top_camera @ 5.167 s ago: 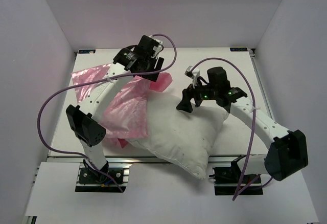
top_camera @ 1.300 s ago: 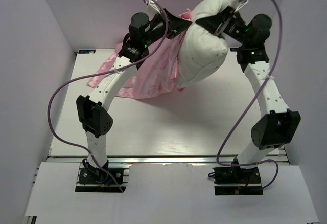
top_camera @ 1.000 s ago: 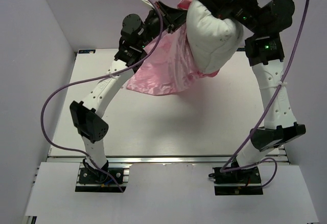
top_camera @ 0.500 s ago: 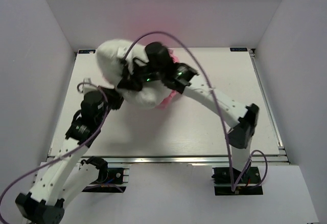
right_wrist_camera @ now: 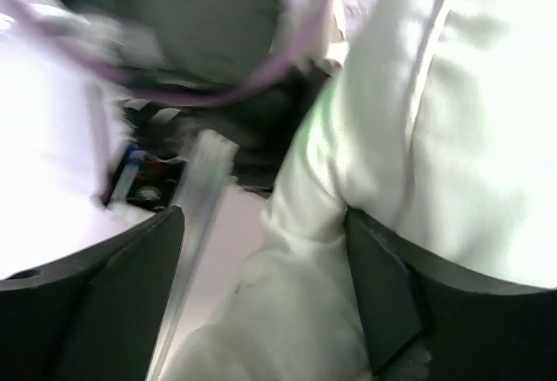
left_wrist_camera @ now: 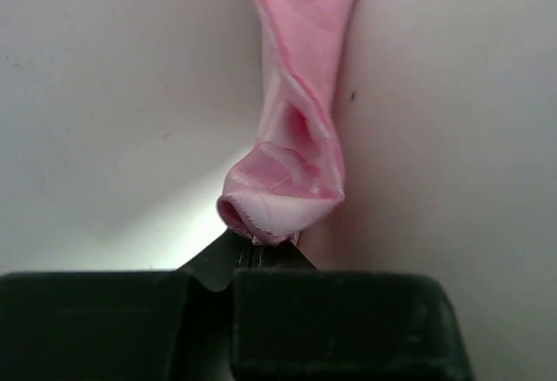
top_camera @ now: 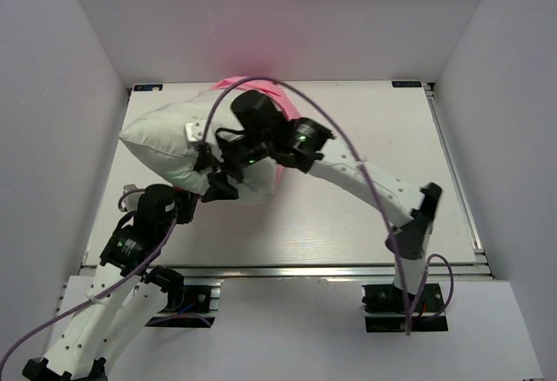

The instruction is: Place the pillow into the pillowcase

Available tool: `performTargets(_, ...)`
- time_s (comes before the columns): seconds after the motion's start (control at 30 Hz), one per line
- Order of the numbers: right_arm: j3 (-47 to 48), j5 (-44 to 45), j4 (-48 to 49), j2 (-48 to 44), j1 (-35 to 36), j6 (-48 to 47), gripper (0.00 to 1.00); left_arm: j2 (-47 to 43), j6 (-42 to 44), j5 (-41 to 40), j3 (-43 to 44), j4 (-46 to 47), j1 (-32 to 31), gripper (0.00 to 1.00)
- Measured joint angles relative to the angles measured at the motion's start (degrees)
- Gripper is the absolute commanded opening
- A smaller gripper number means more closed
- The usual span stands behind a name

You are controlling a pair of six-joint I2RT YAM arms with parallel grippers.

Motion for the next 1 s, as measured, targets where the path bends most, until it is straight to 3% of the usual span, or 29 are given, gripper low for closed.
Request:
performTargets(0.27, -11.02, -7.98, 4.00, -25.73, -12.22, 2.91, 0.82, -2.99, -4.79, -0.98, -3.89, -1.95, -0.02, 0.00)
performTargets(0.4, -16.44, -7.28, 10.58, -31.41, -17.68, 7.63, 0.82, -3.10, -5.51, -0.98, -4.13, -2.21, 0.02, 0.00)
performTargets(0.57, -17.51, 1.36, 14.51, -23.89, -22.91, 9.60, 0.81, -3.21, -5.68, -0.96, -4.13, -2.16, 0.02, 0.00)
performTargets(0.83, -19.08, 18.69, 17.68, -0.35, -24.52, 6.62, 0.79, -5.44, -5.68, -1.01, -4.63, -2.16, 0.02, 0.00)
performTargets(1.0, -17.42, 22.43, 18.60, 2.86, -24.13, 4.96, 0.78, -5.77, -5.68, -1.18, -4.66, -2.08, 0.02, 0.00)
